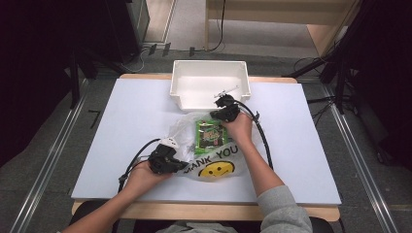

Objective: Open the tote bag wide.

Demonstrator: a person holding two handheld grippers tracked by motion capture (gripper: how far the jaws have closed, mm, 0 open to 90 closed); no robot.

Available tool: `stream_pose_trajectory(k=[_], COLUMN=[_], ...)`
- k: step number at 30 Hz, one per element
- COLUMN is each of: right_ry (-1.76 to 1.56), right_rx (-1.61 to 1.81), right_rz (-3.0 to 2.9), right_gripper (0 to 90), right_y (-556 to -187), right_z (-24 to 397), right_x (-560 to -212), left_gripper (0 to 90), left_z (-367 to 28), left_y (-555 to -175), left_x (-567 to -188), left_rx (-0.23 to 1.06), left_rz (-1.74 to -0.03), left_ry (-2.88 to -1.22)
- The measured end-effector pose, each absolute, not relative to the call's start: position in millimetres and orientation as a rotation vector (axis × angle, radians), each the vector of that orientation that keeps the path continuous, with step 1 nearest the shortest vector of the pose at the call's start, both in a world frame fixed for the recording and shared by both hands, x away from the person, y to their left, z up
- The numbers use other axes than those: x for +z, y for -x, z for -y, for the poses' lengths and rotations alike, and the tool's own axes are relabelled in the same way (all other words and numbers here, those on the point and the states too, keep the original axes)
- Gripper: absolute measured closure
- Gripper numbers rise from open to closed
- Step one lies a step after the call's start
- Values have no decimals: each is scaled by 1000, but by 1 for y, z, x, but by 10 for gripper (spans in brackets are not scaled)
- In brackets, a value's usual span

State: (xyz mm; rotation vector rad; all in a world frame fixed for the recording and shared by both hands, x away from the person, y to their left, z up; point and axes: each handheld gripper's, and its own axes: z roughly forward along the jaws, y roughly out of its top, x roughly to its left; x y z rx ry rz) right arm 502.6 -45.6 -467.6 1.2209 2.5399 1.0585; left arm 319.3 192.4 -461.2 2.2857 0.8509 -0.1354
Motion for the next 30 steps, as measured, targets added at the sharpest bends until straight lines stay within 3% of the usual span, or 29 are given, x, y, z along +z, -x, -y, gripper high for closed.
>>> stream_pose_trajectory(k=[15,24,30], right_ry=[-1233,-1253,-1233], right_rx=[1052,1036,1081], right_rz=[-2510,-2507,-2521], right_gripper=[900,900,885], right_y=[-504,-503,-497], right_z=[43,41,43], right_x=[-468,-466,-456], left_gripper=[900,890,778], left_z=[-199,-202,-205], left_y=[-298,-304,-311], left_x=[-461,-456,-438], left_rx=[-171,-163,-120], left_rz=[-809,-828,-843], left_ry=[-2310,-2256,-2199])
